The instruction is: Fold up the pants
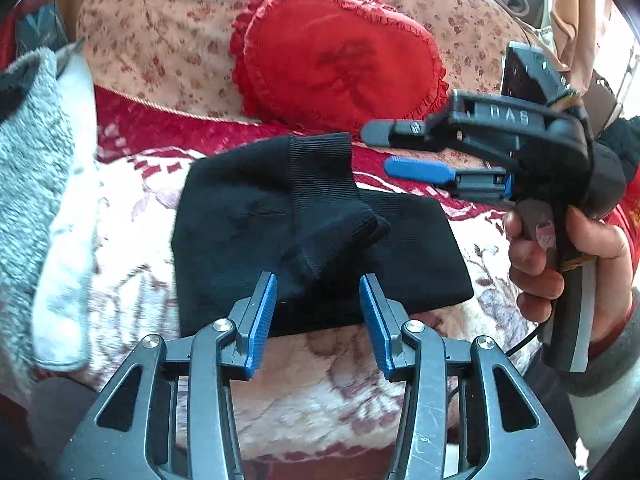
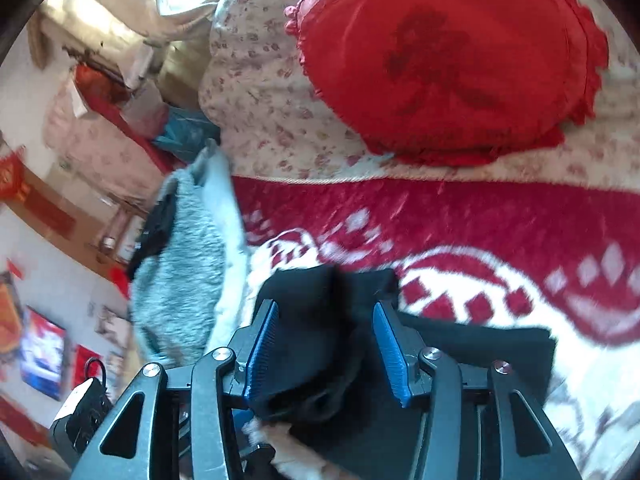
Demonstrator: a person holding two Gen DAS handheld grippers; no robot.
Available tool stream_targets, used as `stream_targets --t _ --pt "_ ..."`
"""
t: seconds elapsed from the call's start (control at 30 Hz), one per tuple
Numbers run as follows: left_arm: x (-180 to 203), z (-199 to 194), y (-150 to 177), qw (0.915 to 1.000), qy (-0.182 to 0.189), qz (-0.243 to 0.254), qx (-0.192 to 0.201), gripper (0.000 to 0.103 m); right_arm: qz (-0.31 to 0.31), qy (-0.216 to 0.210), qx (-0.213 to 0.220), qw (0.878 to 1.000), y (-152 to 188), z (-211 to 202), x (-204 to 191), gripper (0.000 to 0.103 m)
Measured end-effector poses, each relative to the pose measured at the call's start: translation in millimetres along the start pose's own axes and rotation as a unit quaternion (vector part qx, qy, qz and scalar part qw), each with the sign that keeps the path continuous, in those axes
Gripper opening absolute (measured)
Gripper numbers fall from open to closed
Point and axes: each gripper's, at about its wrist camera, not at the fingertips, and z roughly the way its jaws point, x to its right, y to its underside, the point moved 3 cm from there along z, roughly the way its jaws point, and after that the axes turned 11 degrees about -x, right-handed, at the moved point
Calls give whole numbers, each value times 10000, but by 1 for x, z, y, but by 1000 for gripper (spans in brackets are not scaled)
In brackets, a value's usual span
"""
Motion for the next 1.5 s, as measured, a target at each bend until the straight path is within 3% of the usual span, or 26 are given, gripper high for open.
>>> stream_targets --t 0.17,0.37,0.5,0.53,0.57,0.67,0.9,1.03,1.23,1.37,1.5 --pt "-28 -14 1 9991 -275 -180 255 43 171 -58 -52 9998 9 10 1 49" --pt "-62 4 6 9962 -545 -682 27 43 126 178 -487 9986 18 37 -2 50" --pt "-70 21 11 9947 -497 -884 -187 43 89 380 -626 9973 21 56 -4 50" --pt "-70 22 12 9945 -490 -908 -200 43 51 433 -611 9972 21 59 -6 46" --pt "-69 21 12 9944 -501 -916 -194 43 -37 499 -539 9973 21 61 -11 33" --pt "-68 16 9 9943 -555 -893 -163 43 -499 742 -339 9954 21 62 -28 11" --pt "-61 -12 -7 9949 -527 -842 147 43 -1101 711 46 9914 19 17 -60 10" --pt "-44 -14 -15 9967 -383 -689 209 52 -1309 970 149 9865 22 -21 -62 10" --pt "-12 14 -18 9986 -323 -418 -65 52 -1168 1909 -40 9746 37 -55 -19 10" --pt "1 48 -16 9976 -450 -252 -464 52 -804 2308 -678 9673 49 -25 29 11" --pt "0 43 -18 9974 -485 -275 -465 52 -260 2316 -535 9710 42 -31 46 24"
